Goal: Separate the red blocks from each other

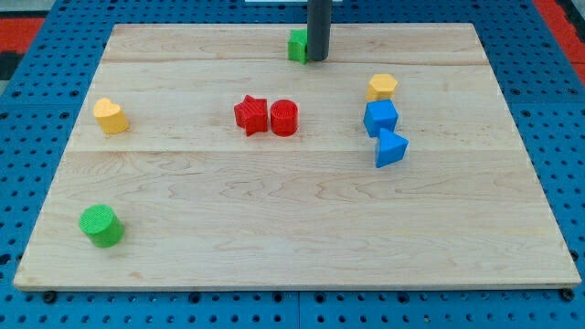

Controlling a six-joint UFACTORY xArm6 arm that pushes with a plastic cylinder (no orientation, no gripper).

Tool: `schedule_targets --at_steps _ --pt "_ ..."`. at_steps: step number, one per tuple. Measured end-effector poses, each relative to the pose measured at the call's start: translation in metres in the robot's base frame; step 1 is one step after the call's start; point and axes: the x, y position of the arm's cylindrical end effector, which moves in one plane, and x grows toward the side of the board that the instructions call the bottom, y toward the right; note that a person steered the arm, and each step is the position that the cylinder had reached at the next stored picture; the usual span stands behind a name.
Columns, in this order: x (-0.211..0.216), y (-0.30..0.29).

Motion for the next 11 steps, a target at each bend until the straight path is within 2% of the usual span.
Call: schedule_targets --at_steps 1,2,3,4,5,6,9,11 --pt "0.055 0.027" --pt "0.082 0.028" --pt "0.129 0.028" --pt "0.164 -0.001" --pt "0.173 -0.025" --pt "0.166 -0.025" --pt "0.114 -0.036" --pt "0.142 -0.065"
